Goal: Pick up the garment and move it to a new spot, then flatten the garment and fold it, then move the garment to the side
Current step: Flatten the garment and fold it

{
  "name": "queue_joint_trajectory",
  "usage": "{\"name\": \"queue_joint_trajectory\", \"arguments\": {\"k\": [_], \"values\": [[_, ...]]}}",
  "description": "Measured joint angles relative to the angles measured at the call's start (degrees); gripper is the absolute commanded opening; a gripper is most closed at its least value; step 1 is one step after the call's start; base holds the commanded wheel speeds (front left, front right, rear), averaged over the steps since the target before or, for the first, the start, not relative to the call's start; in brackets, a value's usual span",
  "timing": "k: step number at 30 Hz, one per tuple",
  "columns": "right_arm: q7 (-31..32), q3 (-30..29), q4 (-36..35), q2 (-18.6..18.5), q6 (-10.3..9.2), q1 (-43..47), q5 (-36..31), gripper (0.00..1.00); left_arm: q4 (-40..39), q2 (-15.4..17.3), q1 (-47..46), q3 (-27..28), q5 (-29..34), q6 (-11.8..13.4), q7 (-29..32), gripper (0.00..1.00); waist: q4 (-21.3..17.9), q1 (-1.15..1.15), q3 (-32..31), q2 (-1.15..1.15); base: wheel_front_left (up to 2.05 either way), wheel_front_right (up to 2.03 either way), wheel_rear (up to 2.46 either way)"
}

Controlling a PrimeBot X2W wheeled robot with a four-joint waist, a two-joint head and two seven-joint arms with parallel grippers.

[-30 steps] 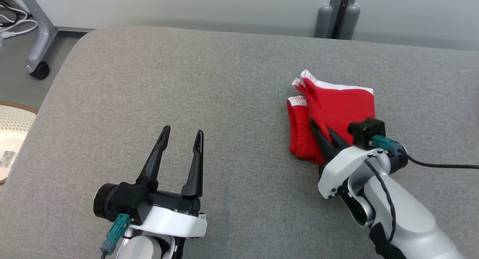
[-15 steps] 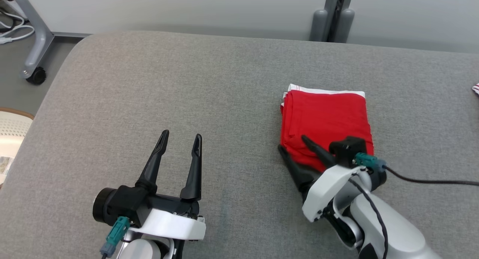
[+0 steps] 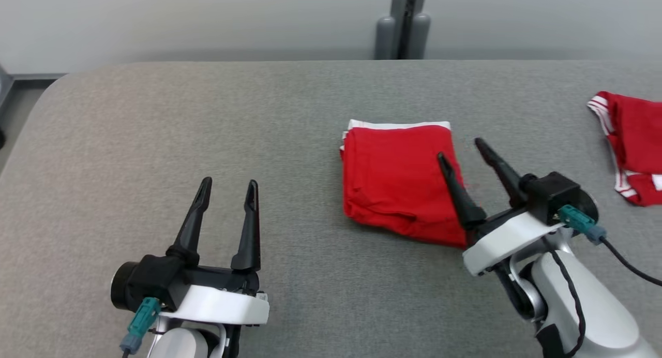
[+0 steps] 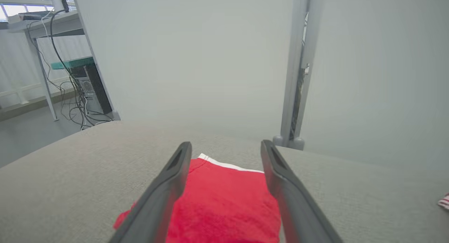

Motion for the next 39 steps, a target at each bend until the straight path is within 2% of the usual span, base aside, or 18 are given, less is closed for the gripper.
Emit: {"name": "queue_joint_trajectory", "arguments": {"k": [6, 10, 21, 25, 29, 39], "values": [[-0.49, -9.02, -2.05, 2.18, 0.00, 2.46, -6.81, 1.00, 0.18, -0.01, -0.19, 2.16, -1.01, 0.26, 0.00, 1.00, -3.94, 0.00, -0.45, 0.00, 0.00, 0.00, 0.00], [-0.52, -12.77, -3.91, 2.83, 0.00, 5.26, -9.73, 1.00, 1.04, -0.01, -0.20, 3.78, -1.51, 0.23, 0.00, 1.00, -5.98, 0.00, -1.11, 0.00, 0.00, 0.00, 0.00], [-0.57, -16.10, -9.62, 3.34, 0.00, 16.34, -11.74, 1.00, 4.82, -0.02, 4.02, 5.58, -0.34, -0.49, 0.00, 1.00, -7.89, 0.00, -6.13, 0.00, 0.00, 0.00, 0.00], [-0.57, -16.99, -11.55, 3.21, 0.00, 19.78, -11.74, 1.00, 5.20, -0.01, 6.08, 5.82, 0.02, 0.69, 0.00, 1.00, -7.92, 0.00, -7.91, 0.00, 0.00, 0.00, 0.00], [-0.57, -17.06, -12.38, 3.10, 0.00, 21.55, -11.41, 1.00, 5.47, -0.02, 7.56, 6.21, 1.10, 1.47, 0.00, 1.00, -7.75, 0.00, -8.75, 0.00, 0.00, 0.00, 0.00], [-0.57, -16.70, -12.95, 3.07, 0.00, 22.88, -9.94, 1.00, 5.37, -0.01, 9.49, 7.23, 2.12, 1.01, 0.00, 1.00, -6.76, 0.00, -9.53, 0.00, 0.00, 0.00, 0.00]]}}
